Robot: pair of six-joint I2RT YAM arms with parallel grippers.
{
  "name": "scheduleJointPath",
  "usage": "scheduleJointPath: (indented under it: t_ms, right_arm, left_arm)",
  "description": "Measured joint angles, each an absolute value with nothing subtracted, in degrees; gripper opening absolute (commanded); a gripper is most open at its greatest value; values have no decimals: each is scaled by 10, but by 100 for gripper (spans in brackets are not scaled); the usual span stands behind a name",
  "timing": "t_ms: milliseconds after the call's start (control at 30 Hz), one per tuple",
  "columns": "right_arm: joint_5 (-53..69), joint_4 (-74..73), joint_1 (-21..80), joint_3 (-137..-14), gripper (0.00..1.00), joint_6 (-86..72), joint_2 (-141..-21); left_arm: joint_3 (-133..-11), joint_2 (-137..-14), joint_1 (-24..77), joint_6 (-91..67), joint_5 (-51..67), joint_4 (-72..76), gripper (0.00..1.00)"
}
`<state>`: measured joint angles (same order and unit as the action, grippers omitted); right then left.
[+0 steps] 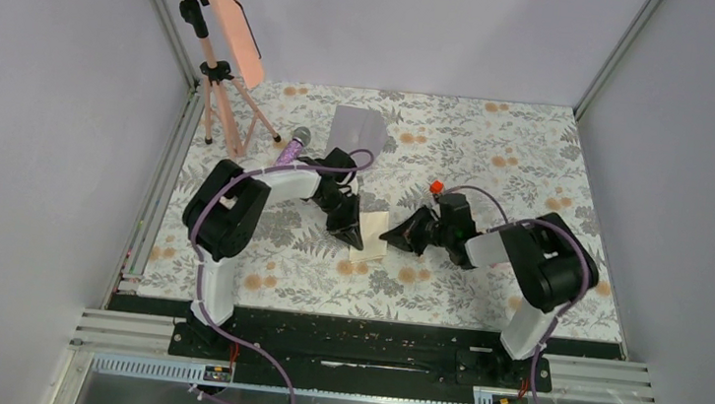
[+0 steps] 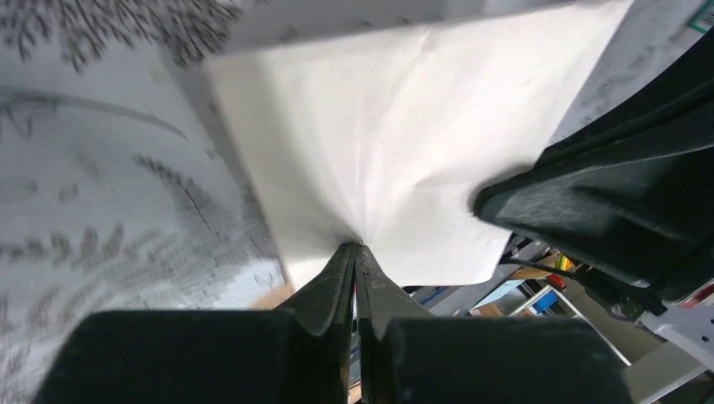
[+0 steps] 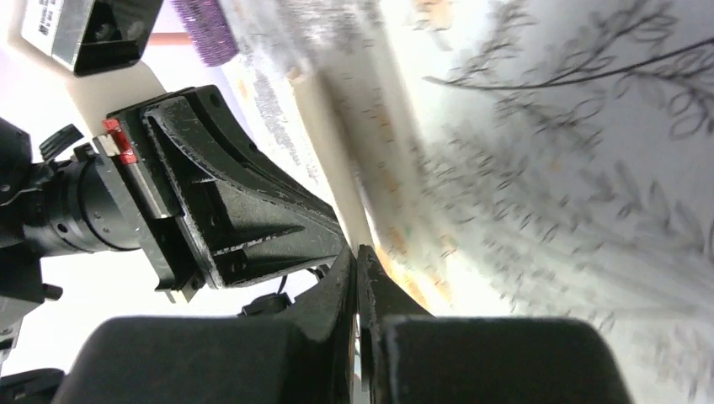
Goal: Place the letter into the envelope and seal it
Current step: Pick up the letter from the center of the board, then fold the letter.
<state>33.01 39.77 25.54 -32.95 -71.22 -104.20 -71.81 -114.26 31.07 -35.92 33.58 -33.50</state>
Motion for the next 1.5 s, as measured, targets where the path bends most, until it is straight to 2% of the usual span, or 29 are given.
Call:
scheduleJointPath:
  t_ms: [67,133,233,333,400,500,600,767,933,1000,1033,1100,1133,1167,1200,1233,1300,1333,1367,1433,1500]
  right_arm:
    - [343,354,243,-330,0,-680,-998]
    - [364,317,220,-335,0,-641,-943]
    - [406,295,186,-341,0,-597,-877]
    - [439,282,168,-341,0,-575,-826]
    - [458,279,165,-341,0,-567,-794]
    - [481,277,165,-341,0,-564,-746]
    - [495,303,164,-342,0,-578,-722]
    - [519,451,158,-340,0,-680,-743]
    - [522,638,155,-330,0,-813,-823]
    - [522,688,154,-325,0,-853,-853]
    - [522,704,154,-321,0,-867,-862]
    - [525,719,154,-315,2,-884,-865]
    - [529,728,154,-313,18,-888,-865]
    - [532,731,154,-313,35,-889,-864]
    - [535,727,154,-313,44,-886,-860]
    - [536,722,154,-312,51,-885,-857]
    - [537,687,154,-311,55,-862,-838]
    - [537,672,154,-310,54,-852,-828]
    - [537,646,154,-309,48,-836,-814]
    - [536,599,154,-309,2,-802,-786]
    - [536,554,154,-309,0,-767,-759]
  left_arm:
    - [-715,-1116,312,-356,332,-338,11]
    - [-712,-1077,312,-352,332,-340,22]
    - [-712,-1002,311,-341,339,-336,54]
    - [-712,-951,309,-337,358,-329,77]
    - [-711,-928,307,-338,375,-321,85]
    - [-704,-901,302,-350,404,-292,87]
    - [-681,-874,289,-375,433,-244,86]
    - [-613,-845,264,-448,473,-131,81]
    - [-559,-840,258,-538,505,1,69]
    - [-549,-840,259,-569,514,45,59]
    - [-547,-840,259,-583,518,65,51]
    - [-546,-840,260,-612,524,101,24]
    - [-546,-840,260,-626,526,116,9]
    - [-546,-840,260,-637,528,136,0]
    - [-546,-840,260,-648,529,152,0]
    - [-546,-840,260,-657,530,165,0]
    - [-546,-841,260,-666,531,182,0]
    - [-546,-842,260,-668,531,183,0]
    - [-546,-842,260,-670,531,183,0]
    - [-546,-846,260,-670,531,183,0]
    - [-546,-850,260,-670,531,183,0]
